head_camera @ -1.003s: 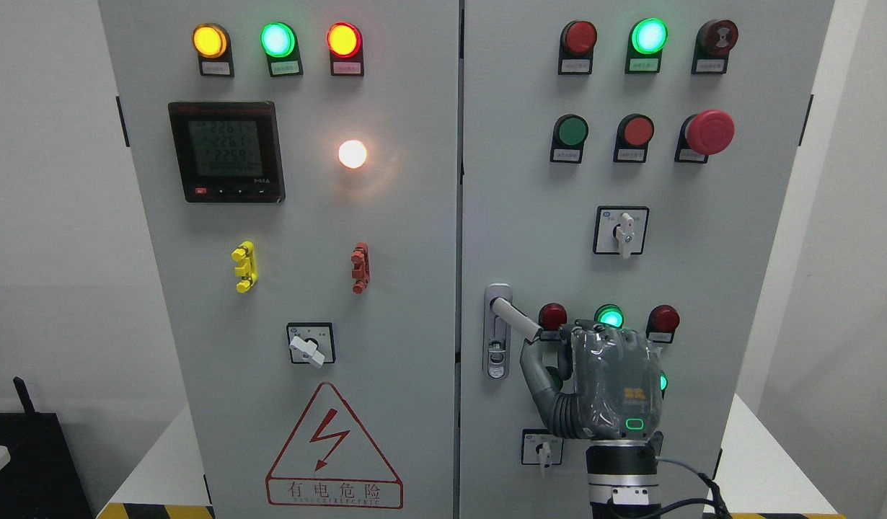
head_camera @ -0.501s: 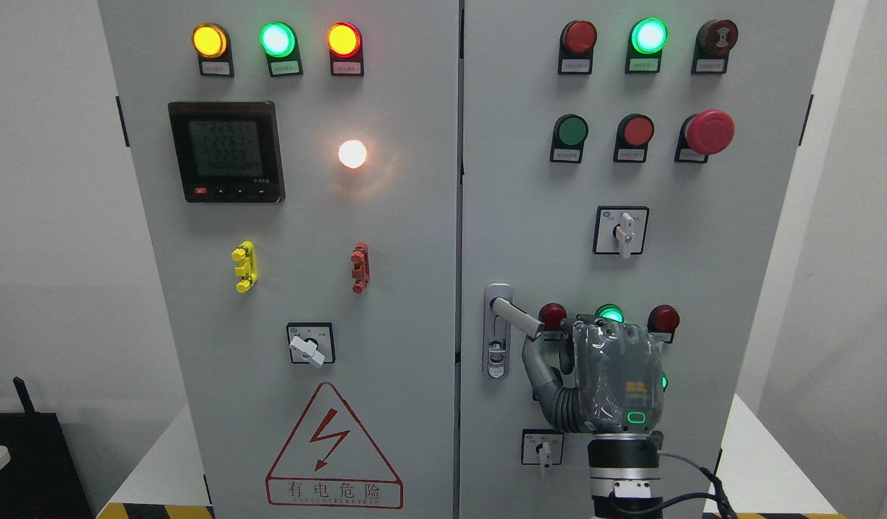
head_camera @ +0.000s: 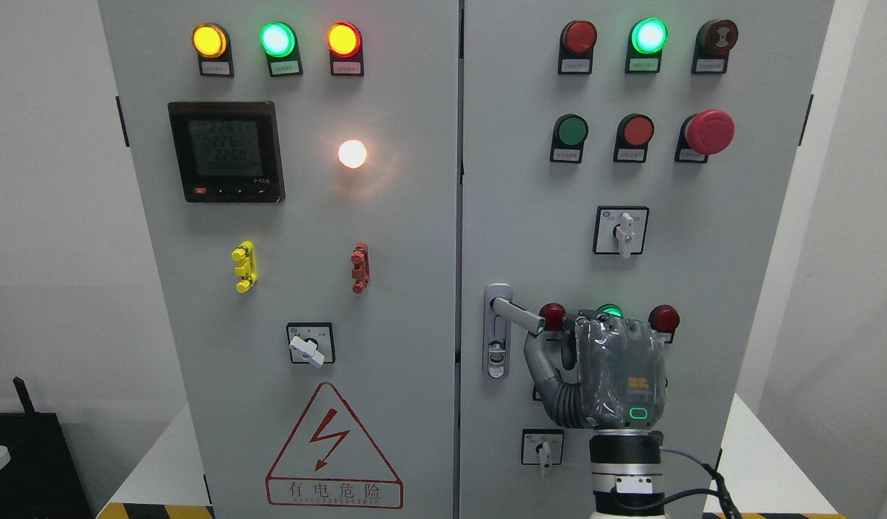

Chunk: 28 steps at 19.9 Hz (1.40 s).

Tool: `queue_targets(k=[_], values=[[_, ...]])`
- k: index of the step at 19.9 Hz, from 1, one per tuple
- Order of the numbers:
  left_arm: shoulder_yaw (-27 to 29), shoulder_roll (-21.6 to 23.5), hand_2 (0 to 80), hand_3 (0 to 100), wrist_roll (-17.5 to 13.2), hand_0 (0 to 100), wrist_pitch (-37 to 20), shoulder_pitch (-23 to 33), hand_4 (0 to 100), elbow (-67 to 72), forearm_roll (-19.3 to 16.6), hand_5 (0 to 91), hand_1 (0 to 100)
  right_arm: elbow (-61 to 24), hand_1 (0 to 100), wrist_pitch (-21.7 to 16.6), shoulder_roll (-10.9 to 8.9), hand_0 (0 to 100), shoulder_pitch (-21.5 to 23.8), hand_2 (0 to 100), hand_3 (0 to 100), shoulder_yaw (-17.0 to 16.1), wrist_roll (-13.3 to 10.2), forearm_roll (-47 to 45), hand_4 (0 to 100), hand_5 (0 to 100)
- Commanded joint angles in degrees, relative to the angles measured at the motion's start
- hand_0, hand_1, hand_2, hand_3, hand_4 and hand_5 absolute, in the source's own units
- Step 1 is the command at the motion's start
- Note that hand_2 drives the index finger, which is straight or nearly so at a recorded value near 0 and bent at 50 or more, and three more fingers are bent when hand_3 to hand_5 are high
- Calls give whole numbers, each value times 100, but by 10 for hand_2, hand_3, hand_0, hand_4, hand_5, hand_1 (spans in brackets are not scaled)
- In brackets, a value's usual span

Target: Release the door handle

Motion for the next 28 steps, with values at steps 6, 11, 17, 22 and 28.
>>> queue_targets(k=[6, 11, 17, 22, 28], values=[[-70, 2, 0, 0, -1, 120, -2, 0, 0, -88, 3, 0, 389, 17, 390, 0, 1, 596, -31, 1000, 1000, -17, 10, -7, 1000, 979], [-70, 2, 0, 0, -1, 120, -2, 0, 0, -88, 3, 0, 389, 17, 390, 0, 1, 596, -40, 1000, 1000, -8, 19, -7, 1000, 978], [-70, -7, 0, 0, -1, 120, -2, 0, 0, -88, 3, 0, 389, 0, 389, -9, 19, 598, 30, 1000, 1000, 9, -16, -7, 1000, 978], [-70, 2, 0, 0, -1, 120, -2, 0, 0, -88, 3, 0, 389, -27, 386, -132, 19, 616, 206, 1000, 1000, 9, -60, -7, 1000, 978], [-70, 2, 0, 0, 8, 120, -2, 0, 0, -88, 3, 0, 389, -211, 378, -501, 1, 614, 575, 1000, 1000, -8, -323, -7, 1000, 979]])
